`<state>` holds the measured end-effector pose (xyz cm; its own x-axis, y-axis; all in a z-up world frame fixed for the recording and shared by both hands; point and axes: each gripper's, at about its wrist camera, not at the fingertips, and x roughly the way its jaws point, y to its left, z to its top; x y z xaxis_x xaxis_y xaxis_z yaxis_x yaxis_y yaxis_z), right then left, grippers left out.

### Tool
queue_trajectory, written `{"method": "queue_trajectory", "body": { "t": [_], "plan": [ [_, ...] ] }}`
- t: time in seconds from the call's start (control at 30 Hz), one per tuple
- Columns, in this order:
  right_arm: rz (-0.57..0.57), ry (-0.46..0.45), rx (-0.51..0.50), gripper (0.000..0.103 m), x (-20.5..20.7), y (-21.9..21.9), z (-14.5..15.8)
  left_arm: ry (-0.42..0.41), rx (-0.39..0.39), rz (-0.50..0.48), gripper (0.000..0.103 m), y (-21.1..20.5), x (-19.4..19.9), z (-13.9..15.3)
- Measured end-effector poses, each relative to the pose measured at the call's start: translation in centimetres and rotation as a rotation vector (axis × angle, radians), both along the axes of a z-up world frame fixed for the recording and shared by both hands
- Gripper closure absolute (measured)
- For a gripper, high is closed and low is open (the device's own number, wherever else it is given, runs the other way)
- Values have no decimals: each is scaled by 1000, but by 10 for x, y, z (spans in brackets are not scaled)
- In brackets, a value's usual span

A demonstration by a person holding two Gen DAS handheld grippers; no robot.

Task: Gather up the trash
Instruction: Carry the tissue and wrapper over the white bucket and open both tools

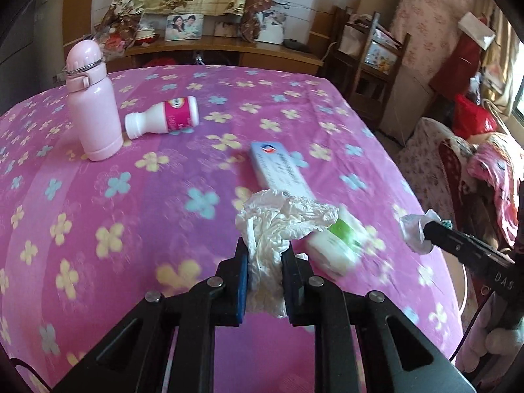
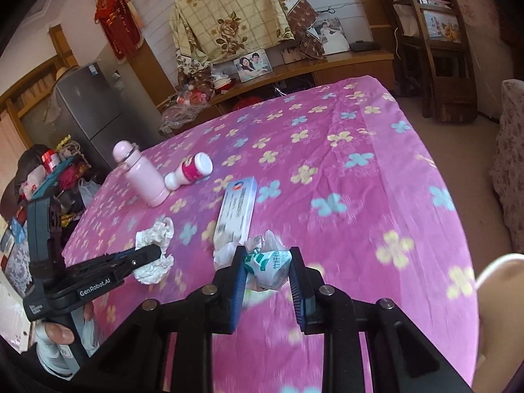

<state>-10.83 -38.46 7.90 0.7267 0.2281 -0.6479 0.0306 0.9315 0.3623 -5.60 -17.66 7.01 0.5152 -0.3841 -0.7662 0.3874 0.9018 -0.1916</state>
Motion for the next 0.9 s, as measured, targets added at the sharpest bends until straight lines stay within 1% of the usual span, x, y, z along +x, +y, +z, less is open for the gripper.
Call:
{"method": "queue_trajectory", "body": {
  "t": [0.2,0.4,0.63,0.9],
  "plan": [
    [-31,-5,-12,76,-53,-9,3,-25,27,-59,84,-30,-40,3],
    [-82,-7,-25,76,-95,-29,4,-59,31,-129,84,-64,-71,11],
    [-147,-2,-44,76,-129,-52,3,-80,38,-206,84,-104,-98,16],
    [-223,5,-44,76,-154,-83,1,-89,41,-255,84,-135,-113,17]
  ]
}}
